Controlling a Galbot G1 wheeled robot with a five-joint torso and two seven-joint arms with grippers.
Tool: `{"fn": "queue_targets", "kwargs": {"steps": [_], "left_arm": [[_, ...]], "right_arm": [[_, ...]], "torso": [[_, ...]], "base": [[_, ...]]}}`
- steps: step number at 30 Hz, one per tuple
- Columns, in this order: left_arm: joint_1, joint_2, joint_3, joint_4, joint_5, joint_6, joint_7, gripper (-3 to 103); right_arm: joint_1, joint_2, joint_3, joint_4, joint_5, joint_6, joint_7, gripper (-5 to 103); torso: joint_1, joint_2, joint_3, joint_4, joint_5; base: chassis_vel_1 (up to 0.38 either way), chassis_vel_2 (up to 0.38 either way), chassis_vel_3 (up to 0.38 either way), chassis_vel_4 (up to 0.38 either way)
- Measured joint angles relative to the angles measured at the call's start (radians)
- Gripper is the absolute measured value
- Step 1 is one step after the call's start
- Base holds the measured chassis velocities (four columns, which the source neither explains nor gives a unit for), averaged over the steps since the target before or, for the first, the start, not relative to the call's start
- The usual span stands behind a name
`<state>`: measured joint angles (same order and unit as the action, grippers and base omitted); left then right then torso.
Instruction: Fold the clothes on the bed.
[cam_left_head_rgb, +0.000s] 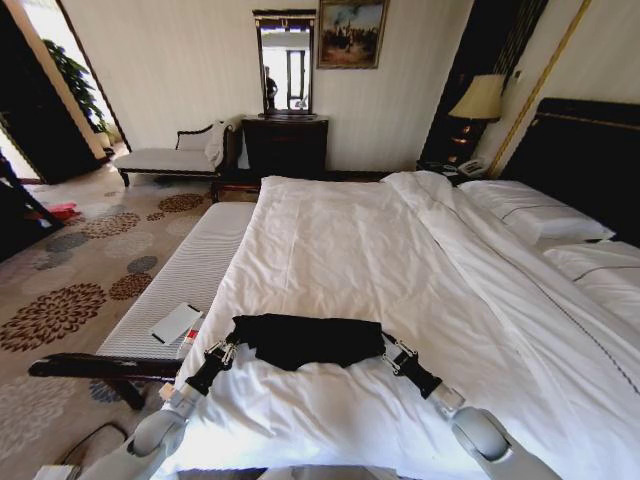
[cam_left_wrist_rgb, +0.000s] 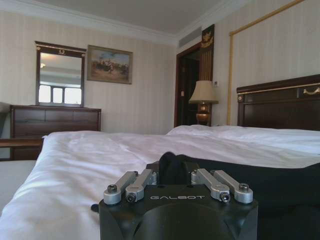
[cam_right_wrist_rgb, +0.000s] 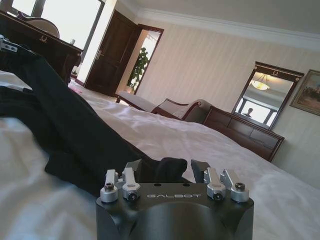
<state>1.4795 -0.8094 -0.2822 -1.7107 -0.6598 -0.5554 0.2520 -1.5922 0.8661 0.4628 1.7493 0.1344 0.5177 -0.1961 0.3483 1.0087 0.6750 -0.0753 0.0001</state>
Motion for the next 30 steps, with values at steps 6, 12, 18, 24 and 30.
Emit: {"fn": "queue_targets", "kwargs": {"steps": [6,12,18,24,30], "left_arm": [[0.039,-0.001,-0.069,-0.065,-0.028,-0.005,0.041,57],[0.045,0.0,-0.128,-0.107,-0.087,0.027,0.06,73],[-0.013,-0.009,-0.126,-0.114,-0.117,0.102,0.011,94],[-0.04,-0.012,-0.091,-0.136,-0.116,0.142,-0.029,100],[-0.052,0.007,-0.071,-0.17,-0.117,0.174,-0.069,100]], "right_arm": [[-0.054,-0.011,0.044,0.082,0.065,0.001,-0.007,80],[0.023,-0.05,0.039,0.106,0.154,-0.066,0.015,95],[0.202,-0.12,-0.037,0.016,0.173,-0.136,0.036,100],[0.364,-0.162,-0.193,-0.113,0.129,-0.133,0.012,100],[0.504,-0.156,-0.331,-0.178,0.105,-0.129,0.006,100]], "torso": [[0.0,0.0,0.0,-0.0002,-0.0001],[0.0,0.0,0.0,-0.0001,0.0],[0.0,0.0,0.0,0.0002,-0.0002],[0.0,0.0,0.0,-0.0001,0.0],[0.0,0.0,0.0,0.0005,0.0]], "base": [[0.0,0.0,0.0,0.0],[0.0,0.0,0.0,0.0],[0.0,0.0,0.0,0.0],[0.0,0.0,0.0,0.0],[0.0,0.0,0.0,0.0]]}}
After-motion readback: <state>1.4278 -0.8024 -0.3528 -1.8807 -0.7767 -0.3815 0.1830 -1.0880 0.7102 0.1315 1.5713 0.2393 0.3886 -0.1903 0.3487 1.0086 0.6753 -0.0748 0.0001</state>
